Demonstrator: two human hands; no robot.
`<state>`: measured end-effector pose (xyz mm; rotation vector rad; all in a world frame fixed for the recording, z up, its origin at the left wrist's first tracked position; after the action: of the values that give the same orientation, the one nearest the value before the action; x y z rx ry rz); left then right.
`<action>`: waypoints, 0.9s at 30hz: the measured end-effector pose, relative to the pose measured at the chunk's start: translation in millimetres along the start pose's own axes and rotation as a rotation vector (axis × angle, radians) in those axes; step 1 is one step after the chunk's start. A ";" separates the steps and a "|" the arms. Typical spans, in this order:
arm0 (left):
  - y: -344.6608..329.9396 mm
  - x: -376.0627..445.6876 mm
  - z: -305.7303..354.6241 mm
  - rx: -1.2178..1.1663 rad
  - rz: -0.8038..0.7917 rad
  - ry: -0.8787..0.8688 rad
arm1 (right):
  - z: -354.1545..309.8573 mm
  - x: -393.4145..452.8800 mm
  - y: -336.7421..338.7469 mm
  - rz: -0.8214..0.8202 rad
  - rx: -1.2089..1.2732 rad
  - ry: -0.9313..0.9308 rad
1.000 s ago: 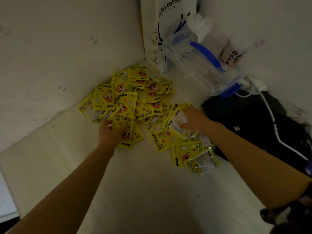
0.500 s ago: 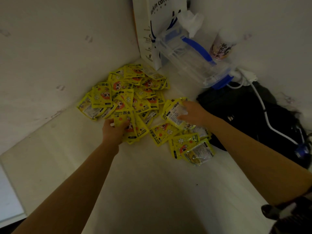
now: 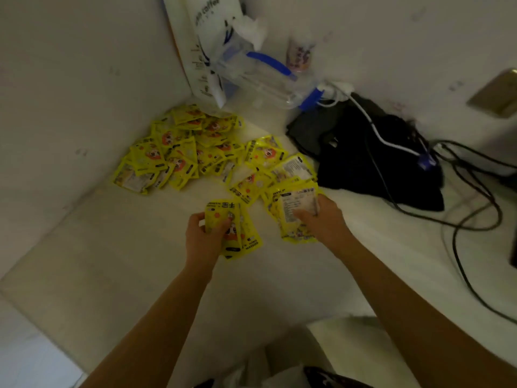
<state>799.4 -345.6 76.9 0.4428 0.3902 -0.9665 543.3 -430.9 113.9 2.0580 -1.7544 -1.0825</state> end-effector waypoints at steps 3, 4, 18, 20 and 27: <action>-3.0 -28.4 -15.5 0.033 -0.081 -0.036 | 34.4 -46.7 -4.1 0.062 0.054 -0.075; -3.9 -37.2 -20.7 0.048 -0.105 -0.044 | 44.3 -61.7 -5.1 0.088 0.076 -0.098; -60.5 -158.4 -74.4 0.273 -0.402 -0.125 | 155.2 -244.8 22.4 0.370 0.343 -0.369; -74.7 -177.1 -86.3 0.326 -0.466 -0.142 | 180.2 -269.6 27.2 0.403 0.358 -0.417; -113.5 -268.9 -132.7 0.439 -0.644 -0.142 | 258.9 -365.7 41.4 0.468 0.459 -0.537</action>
<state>549.1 -145.1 79.5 0.6585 0.1849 -1.7156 338.3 -30.8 96.8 1.4808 -2.7909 -1.2312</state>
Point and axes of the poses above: each hand's wrist, its own x-axis towards the middle knuckle, its own y-axis out of the back of the hand, z = x × y, the point moved 7 cm from there along x, towards the middle knuckle, and after that the axes turned 2 degrees about -x, right-handed, at the moved point
